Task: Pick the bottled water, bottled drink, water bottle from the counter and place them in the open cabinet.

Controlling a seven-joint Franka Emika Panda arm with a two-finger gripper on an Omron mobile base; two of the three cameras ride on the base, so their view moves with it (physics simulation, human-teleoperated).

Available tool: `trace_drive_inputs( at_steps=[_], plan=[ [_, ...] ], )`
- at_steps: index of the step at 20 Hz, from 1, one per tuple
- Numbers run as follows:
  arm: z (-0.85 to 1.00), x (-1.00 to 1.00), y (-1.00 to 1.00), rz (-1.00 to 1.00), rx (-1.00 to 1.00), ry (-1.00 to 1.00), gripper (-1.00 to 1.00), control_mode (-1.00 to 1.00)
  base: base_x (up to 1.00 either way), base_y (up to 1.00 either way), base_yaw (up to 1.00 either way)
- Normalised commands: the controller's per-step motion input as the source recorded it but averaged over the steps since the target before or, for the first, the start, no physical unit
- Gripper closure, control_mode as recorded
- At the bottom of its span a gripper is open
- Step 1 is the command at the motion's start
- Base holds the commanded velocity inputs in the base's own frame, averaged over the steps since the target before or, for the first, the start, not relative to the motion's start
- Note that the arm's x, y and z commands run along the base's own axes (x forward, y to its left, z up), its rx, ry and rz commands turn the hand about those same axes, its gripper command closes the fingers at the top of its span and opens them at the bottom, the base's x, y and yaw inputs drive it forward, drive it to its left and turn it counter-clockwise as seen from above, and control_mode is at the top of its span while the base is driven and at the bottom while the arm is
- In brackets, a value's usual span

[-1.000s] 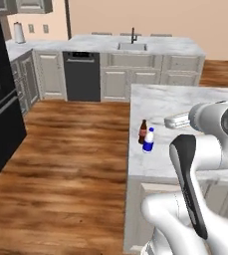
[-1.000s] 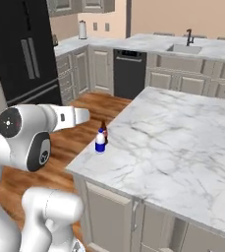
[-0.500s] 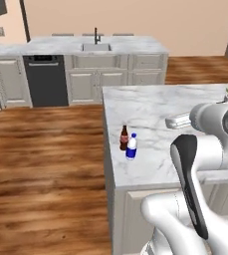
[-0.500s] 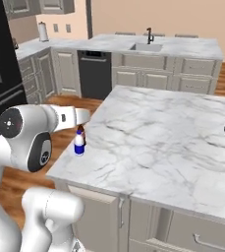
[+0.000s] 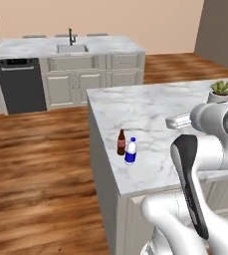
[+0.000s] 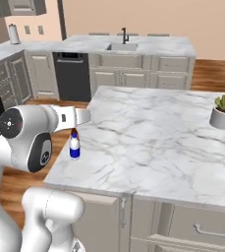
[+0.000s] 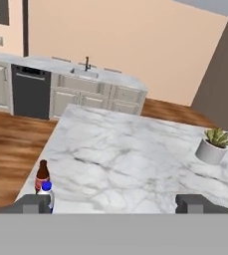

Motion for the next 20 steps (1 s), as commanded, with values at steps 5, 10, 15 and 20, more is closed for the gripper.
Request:
trace_drive_inputs(
  at_steps=[5, 10, 15, 20],
  plan=[
    [0.00, 0.00, 0.00, 0.00, 0.00, 0.00, -1.00, 1.00, 0.26, 0.47, -0.29],
    [0.00, 0.00, 0.00, 0.00, 0.00, 0.00, -1.00, 1.00, 0.27, 0.46, -0.29],
    [0.00, 0.00, 0.00, 0.00, 0.00, 0.00, -1.00, 1.00, 0.31, 0.45, -0.29],
    [0.00, 0.00, 0.00, 0.00, 0.00, 0.00, -1.00, 1.00, 0.37, 0.41, -0.28]
  ],
)
